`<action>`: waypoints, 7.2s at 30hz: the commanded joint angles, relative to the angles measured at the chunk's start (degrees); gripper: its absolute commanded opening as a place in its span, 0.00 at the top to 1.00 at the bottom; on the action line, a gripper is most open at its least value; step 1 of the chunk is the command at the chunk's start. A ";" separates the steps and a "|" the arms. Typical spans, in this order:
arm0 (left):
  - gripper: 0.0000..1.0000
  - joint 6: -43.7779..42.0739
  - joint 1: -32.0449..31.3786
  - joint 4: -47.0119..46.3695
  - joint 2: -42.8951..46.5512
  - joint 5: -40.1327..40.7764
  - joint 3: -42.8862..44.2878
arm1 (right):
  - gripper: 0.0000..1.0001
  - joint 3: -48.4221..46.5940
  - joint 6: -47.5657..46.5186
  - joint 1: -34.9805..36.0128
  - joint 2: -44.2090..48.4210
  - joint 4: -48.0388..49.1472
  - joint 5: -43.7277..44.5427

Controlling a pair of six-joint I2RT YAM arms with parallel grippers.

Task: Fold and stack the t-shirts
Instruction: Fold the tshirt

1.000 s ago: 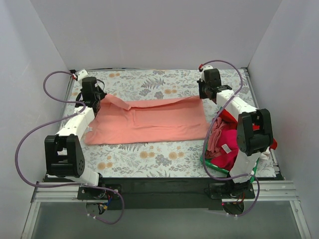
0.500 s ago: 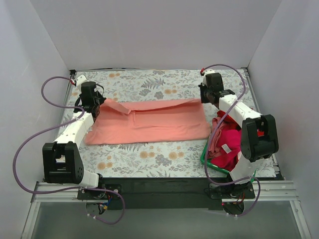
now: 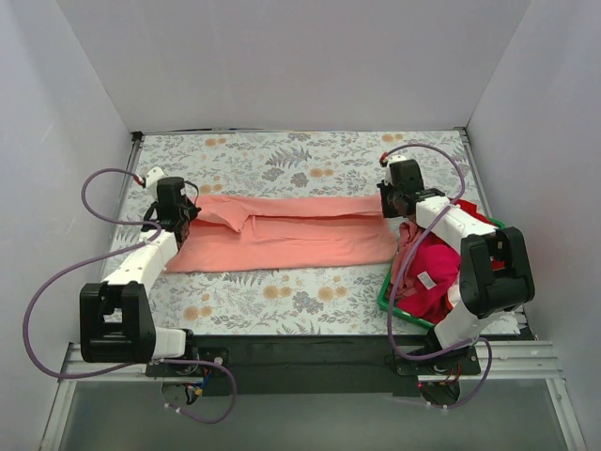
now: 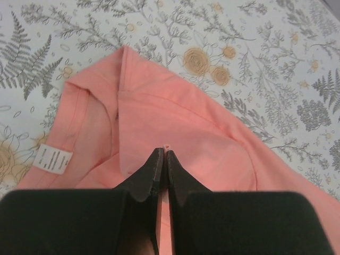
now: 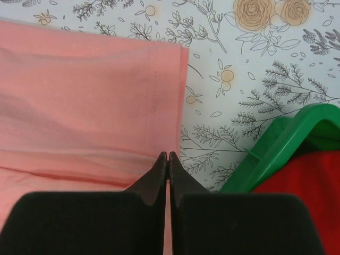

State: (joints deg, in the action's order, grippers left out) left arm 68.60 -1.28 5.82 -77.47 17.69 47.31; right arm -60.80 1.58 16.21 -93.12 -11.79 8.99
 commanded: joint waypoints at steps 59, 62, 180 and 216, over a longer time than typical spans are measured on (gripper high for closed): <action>0.14 16.56 -9.43 12.02 -78.96 -23.49 85.91 | 0.02 12.73 16.87 41.78 0.31 5.46 -27.52; 0.12 20.94 -12.07 10.79 -82.74 -22.97 90.66 | 0.02 10.10 16.08 44.95 -0.65 5.46 -28.85; 1.00 42.94 -43.37 31.70 18.41 -11.54 -25.51 | 0.36 30.30 44.47 45.14 20.61 7.92 2.08; 1.00 41.09 -43.55 26.62 29.58 -16.90 -25.69 | 0.99 35.05 43.16 46.90 31.16 8.19 0.83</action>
State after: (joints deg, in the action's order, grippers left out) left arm 110.85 -44.49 34.46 -47.94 1.50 19.42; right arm -22.90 47.94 62.72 -63.29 -3.33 6.70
